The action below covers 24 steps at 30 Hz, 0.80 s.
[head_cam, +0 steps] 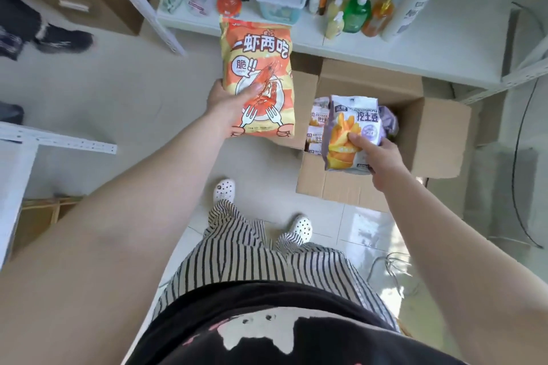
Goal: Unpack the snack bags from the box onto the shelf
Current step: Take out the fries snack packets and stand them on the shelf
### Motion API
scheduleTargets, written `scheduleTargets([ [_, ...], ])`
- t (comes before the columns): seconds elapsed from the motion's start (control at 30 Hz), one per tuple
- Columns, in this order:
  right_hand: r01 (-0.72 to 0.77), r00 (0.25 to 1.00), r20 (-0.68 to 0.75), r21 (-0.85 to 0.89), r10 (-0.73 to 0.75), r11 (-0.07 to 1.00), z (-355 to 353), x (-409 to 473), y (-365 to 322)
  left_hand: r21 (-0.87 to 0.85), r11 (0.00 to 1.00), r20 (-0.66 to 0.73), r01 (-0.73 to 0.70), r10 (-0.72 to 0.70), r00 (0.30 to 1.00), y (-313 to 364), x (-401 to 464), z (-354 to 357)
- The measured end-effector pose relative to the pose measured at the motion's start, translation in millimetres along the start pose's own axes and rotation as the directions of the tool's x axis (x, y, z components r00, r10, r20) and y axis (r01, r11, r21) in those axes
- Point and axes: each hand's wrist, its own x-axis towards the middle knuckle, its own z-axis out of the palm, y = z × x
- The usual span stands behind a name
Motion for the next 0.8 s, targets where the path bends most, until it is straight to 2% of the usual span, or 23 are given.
scheduleTargets([
  [0.2,0.057,0.998,-0.002,0.023,-0.057,0.998,74,-13,-25,-0.054,0.998,0.036,0.018,-0.016,0.999,7,23,-60],
  [0.33,0.073,0.997,-0.033,0.096,-0.07,0.993,126,-26,-43,-0.018,0.999,0.095,-0.039,0.041,0.995,32,46,-101],
  [0.57,0.152,0.987,-0.085,0.182,-0.138,0.972,208,-43,-70,0.0,0.982,0.163,-0.188,0.185,0.969,103,85,-162],
  [0.8,0.251,0.967,-0.098,0.177,-0.237,0.952,242,-43,-137,-0.067,0.963,0.186,-0.262,0.27,0.945,187,114,-184],
])
